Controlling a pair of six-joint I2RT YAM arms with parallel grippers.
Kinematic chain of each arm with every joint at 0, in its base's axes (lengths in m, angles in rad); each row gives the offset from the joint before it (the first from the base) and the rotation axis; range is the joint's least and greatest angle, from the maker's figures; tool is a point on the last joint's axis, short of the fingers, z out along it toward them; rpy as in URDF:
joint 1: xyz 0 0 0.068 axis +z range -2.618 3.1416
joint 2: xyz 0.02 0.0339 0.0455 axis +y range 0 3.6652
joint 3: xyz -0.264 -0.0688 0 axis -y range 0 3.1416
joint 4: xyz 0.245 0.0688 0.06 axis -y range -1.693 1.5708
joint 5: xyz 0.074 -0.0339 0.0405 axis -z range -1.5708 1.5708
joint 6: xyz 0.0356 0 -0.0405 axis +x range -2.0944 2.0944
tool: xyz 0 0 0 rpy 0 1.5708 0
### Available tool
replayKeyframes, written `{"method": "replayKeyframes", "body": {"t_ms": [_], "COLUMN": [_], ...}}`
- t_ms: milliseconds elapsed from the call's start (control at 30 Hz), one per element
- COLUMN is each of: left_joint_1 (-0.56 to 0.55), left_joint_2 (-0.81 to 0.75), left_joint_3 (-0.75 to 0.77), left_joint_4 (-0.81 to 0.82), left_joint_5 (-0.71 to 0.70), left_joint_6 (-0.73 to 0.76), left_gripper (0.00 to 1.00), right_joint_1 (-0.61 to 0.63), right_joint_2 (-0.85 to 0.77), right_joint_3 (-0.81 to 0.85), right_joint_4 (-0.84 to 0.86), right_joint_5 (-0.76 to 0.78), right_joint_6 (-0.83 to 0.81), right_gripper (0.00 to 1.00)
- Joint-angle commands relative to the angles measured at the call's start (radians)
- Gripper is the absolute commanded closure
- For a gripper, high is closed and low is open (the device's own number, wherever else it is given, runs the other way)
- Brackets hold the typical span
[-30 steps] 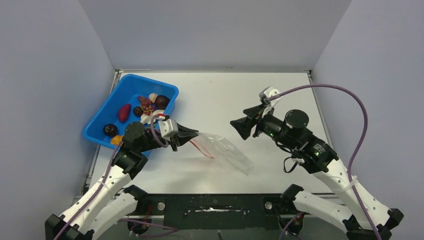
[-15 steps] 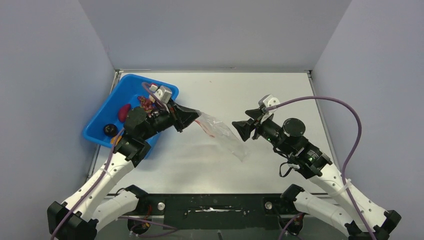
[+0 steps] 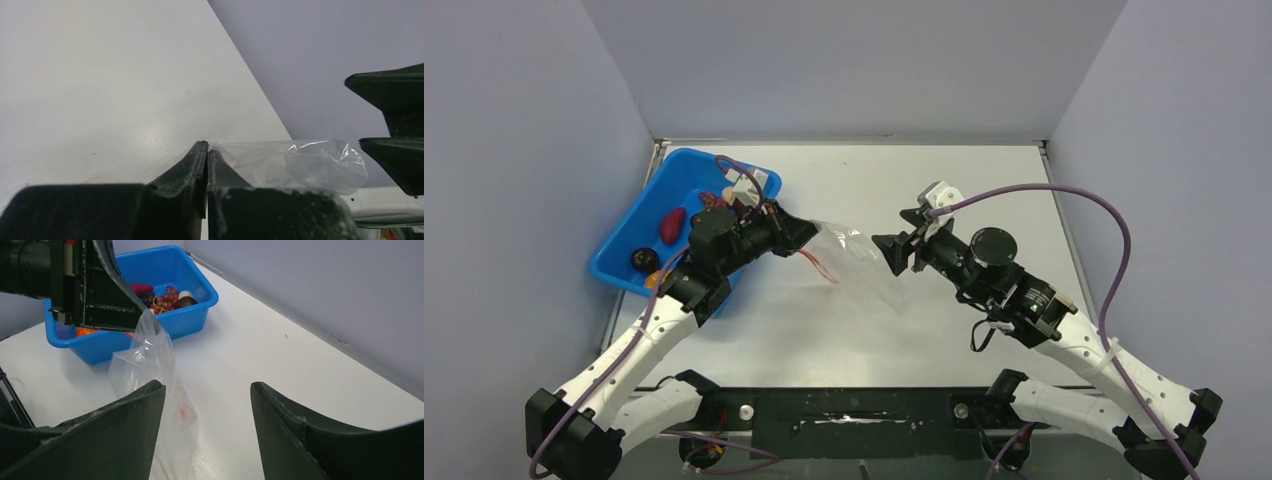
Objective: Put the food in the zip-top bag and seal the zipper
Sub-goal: Pick up the zipper food storage bag at the center of the board.
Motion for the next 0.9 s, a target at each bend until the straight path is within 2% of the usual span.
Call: {"method": "replayKeyframes", "body": {"t_ms": [0,100,267,400,567,700,867], "left_joint_1": [0.005,0.007,0.014,0.021,0.043,0.066,0.098], "left_joint_2": [0.015,0.031,0.040,0.029,0.021,0.013,-0.006], "left_joint_3": [0.058,0.060,0.062,0.053,0.037,0.024,-0.006], "left_joint_4": [-0.030,-0.065,-0.082,-0.076,-0.060,-0.055,-0.053], "left_joint_5": [-0.063,-0.094,-0.127,-0.153,-0.110,-0.074,-0.062], "left_joint_6": [-0.066,-0.096,-0.184,-0.324,-0.496,-0.552,-0.625], "left_gripper": [1.00,1.00,1.00,1.00,1.00,1.00,1.00], "right_joint_1": [0.048,0.069,0.078,0.119,0.249,0.327,0.347], "right_joint_2": [0.015,0.011,0.010,0.062,0.150,0.217,0.259], "right_joint_3": [0.081,0.091,0.040,-0.008,-0.066,-0.109,-0.129], "right_joint_4": [-0.004,0.007,0.089,0.118,0.186,0.260,0.318], "right_joint_5": [0.145,0.189,0.131,0.112,0.166,0.202,0.227], "right_joint_6": [-0.036,-0.005,0.000,-0.021,-0.164,-0.277,-0.307], "right_gripper": [0.36,0.36,0.36,0.36,0.36,0.35,0.35]}}
